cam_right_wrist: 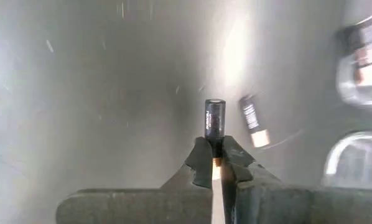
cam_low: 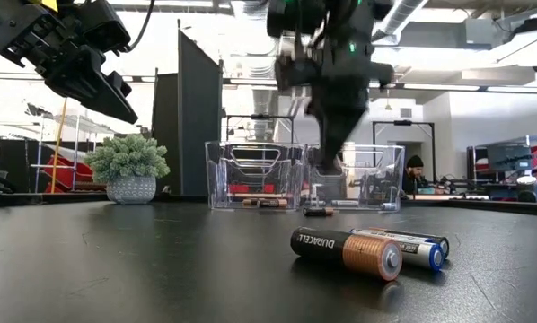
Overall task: Sort batteries
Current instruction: Put the small black battery into the left transparent bin
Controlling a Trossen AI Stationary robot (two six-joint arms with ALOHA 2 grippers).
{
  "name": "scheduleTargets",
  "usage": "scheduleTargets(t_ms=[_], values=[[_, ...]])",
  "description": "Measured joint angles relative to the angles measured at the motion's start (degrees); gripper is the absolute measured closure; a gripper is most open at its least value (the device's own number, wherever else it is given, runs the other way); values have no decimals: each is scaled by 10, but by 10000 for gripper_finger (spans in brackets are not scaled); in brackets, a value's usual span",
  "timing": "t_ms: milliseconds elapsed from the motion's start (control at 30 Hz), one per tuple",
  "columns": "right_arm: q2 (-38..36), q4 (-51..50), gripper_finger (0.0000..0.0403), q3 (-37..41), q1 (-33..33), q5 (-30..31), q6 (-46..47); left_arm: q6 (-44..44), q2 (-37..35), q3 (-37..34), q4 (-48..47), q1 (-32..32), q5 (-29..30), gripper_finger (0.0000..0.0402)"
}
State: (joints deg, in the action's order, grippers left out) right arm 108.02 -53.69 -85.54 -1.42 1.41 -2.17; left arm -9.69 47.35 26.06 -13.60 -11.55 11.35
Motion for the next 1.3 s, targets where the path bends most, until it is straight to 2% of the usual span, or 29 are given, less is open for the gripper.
scheduleTargets(t_ms=[133,333,500,733,1000,1133,1300], values=[[-58,22,392,-1,20,0,18,0,0,0,0,0,4,304],[-133,125,392,-1,65,0,22,-4,0,0,0,0,9,304],[-145,211,392,-16,112,0,11,-6,0,0,0,0,10,304],[-41,190,392,-159,160,1,-54,-8,0,0,-1,0,10,304],[141,1,392,-368,199,0,-69,-11,0,0,-13,0,11,304],[217,-62,392,-428,215,0,-69,-11,0,0,-17,0,11,304],[292,-122,392,-464,231,-18,-24,-20,0,0,-26,0,11,304]])
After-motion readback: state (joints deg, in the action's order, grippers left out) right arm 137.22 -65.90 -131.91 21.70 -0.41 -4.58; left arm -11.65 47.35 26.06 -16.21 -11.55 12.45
